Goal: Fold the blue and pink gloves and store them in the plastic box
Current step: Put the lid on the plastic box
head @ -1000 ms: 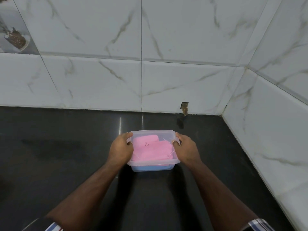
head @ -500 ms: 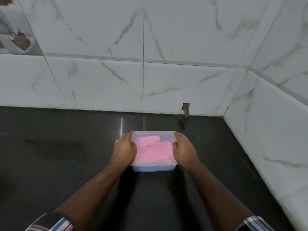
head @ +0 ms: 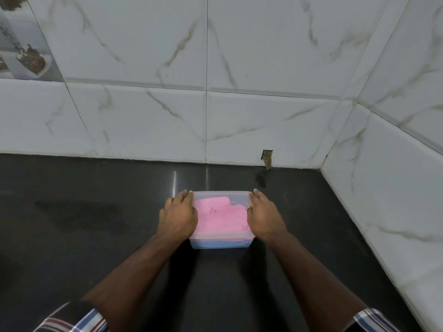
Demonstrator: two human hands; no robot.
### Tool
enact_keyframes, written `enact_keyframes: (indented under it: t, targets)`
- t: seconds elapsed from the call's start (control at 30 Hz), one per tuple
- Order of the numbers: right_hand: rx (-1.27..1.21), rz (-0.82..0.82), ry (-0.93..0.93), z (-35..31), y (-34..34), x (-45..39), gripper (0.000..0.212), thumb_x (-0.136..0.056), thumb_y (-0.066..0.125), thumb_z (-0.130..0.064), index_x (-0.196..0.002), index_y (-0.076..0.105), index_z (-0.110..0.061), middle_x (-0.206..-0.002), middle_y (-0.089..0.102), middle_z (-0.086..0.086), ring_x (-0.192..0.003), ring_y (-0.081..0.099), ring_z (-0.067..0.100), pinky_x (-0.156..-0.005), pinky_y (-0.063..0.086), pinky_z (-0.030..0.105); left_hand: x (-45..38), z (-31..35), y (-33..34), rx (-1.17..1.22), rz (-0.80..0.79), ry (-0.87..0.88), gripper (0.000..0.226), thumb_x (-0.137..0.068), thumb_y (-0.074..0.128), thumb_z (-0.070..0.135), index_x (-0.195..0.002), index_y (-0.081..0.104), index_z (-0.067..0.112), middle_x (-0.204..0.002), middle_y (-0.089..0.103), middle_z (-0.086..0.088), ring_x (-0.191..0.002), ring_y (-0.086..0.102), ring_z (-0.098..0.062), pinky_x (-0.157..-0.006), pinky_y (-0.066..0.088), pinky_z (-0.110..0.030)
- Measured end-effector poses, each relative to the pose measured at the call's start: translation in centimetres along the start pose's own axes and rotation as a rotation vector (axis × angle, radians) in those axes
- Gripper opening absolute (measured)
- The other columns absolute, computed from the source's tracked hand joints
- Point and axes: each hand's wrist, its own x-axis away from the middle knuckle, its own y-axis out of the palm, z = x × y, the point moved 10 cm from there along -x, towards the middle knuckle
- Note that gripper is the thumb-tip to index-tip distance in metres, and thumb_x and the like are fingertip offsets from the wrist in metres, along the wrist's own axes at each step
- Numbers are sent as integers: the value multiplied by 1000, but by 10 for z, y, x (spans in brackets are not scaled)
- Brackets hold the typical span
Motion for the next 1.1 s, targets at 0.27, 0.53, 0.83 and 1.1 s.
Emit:
enact_keyframes:
  t: [0.27, 0.53, 0.83, 1.1]
  targets:
    - [209, -19, -318, -62, 16, 6, 55, -103, 34, -39, -153, 30, -15, -164, 19, 7, -151, 15, 26, -121, 14, 41, 3, 43, 16, -180, -71, 163, 65, -102, 24, 50, -159, 16, 21, -168, 11, -1, -155, 7, -21, -123, 13, -49]
    - [301, -39, -284, -58, 32, 4, 55, -103, 26, -42, -153, 28, -18, -165, 14, 11, -151, 13, 27, -121, 9, 42, 2, 37, 28, -237, -82, 147, 70, -100, 20, 56, -160, 12, 21, -169, 6, -1, -155, 2, -20, -122, 14, -53]
    - [294, -51, -246, -58, 32, 2, 56, -104, 24, -41, -154, 26, -18, -165, 11, 11, -152, 11, 27, -122, 8, 42, -6, 38, 28, -246, -106, 178, 69, -100, 18, 56, -160, 11, 22, -169, 6, 0, -155, 2, -20, -122, 11, -53]
    - [203, 81, -328, -57, 16, 40, 41, -95, 43, -17, -132, 61, -13, -143, 55, 8, -136, 48, 27, -114, 34, 41, 41, 61, -8, -213, 181, 398, 51, -99, 30, 30, -134, 62, 11, -145, 56, -8, -138, 49, -29, -112, 41, -49]
